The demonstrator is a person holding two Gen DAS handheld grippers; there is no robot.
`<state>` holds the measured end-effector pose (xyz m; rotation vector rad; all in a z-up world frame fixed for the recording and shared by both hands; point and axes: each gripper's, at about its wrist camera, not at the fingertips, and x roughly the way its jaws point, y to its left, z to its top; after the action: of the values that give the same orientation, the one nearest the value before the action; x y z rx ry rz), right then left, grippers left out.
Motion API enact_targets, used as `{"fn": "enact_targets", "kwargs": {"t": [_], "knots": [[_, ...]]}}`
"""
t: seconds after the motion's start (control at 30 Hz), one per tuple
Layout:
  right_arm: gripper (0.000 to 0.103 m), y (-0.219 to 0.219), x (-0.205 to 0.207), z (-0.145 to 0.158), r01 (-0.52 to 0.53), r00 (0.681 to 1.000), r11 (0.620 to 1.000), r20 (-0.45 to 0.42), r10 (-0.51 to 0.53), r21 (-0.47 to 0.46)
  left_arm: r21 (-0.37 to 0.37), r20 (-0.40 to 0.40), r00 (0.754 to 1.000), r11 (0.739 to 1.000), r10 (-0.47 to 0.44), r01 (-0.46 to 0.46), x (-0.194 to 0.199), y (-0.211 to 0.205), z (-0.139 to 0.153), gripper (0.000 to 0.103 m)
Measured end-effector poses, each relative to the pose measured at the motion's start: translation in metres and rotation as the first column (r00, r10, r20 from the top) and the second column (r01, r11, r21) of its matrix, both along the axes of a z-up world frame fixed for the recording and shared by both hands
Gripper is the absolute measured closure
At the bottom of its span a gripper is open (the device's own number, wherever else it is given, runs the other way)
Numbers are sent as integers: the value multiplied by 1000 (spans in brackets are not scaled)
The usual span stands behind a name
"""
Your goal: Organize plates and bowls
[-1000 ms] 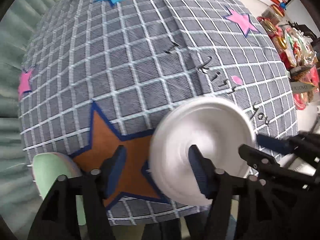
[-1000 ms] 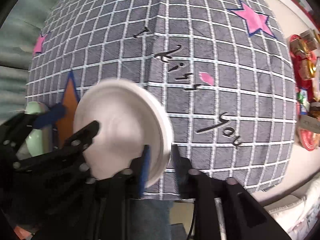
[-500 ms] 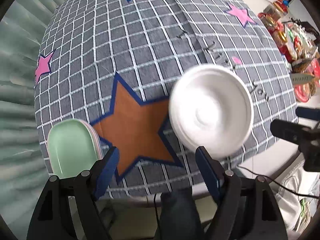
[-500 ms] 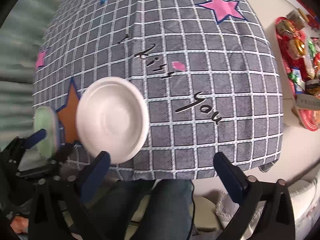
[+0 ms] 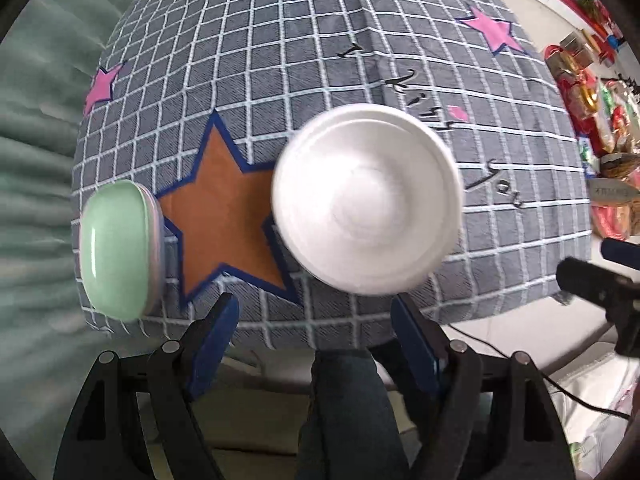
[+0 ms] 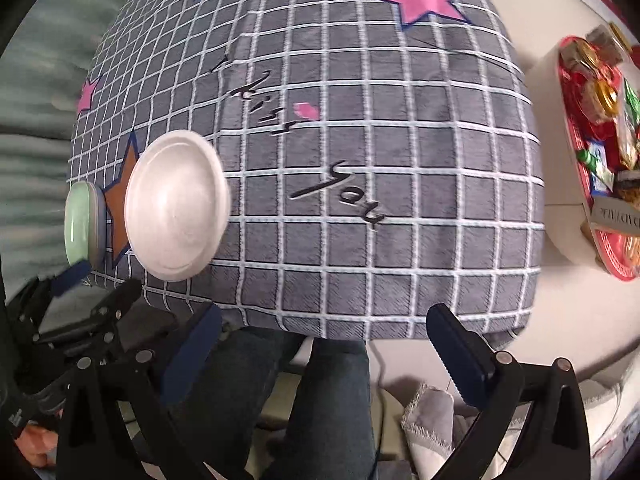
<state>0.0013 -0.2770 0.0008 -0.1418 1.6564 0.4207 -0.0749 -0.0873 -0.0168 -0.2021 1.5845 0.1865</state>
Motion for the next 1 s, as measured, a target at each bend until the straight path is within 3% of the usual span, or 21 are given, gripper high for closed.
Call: {"fn": "enact_targets", "kwargs": {"t": [0.13, 0.2, 0.3, 0.47, 0.63, 0.7, 0.8, 1.0], "knots": [[0, -6, 6, 4, 1, 1000, 1000, 24, 0, -1, 21, 38, 999, 999, -30, 29, 5, -5, 3, 22], [0, -5, 8, 1, 6, 1000, 1000, 29, -6, -2, 27, 18, 1000, 999, -22, 22, 8, -5, -3, 22], [0, -3, 7, -1, 23, 1000, 1000, 11, -22, -11, -17, 27, 1000, 1000, -4, 4, 4, -1, 3, 22], [0, 16, 5, 2, 26, 999, 1000, 32, -25, -12, 14, 64, 995, 997, -77, 76, 6, 15, 8, 22], [0, 37, 2, -9, 111, 993, 994, 38, -112, 18, 14, 98, 986, 991, -134, 134, 7, 42, 2, 22], [0, 46, -1, -12, 122, 992, 993, 40, -121, -7, 26, 74, 990, 993, -117, 116, 4, 56, 0, 22], [0, 58, -3, -8, 141, 990, 989, 19, -142, 37, 26, 79, 990, 993, -114, 113, 3, 70, 6, 22], [0, 82, 13, -4, 102, 990, 994, 90, -105, 42, 41, 126, 986, 994, -110, 106, 10, 86, 4, 22]]}}
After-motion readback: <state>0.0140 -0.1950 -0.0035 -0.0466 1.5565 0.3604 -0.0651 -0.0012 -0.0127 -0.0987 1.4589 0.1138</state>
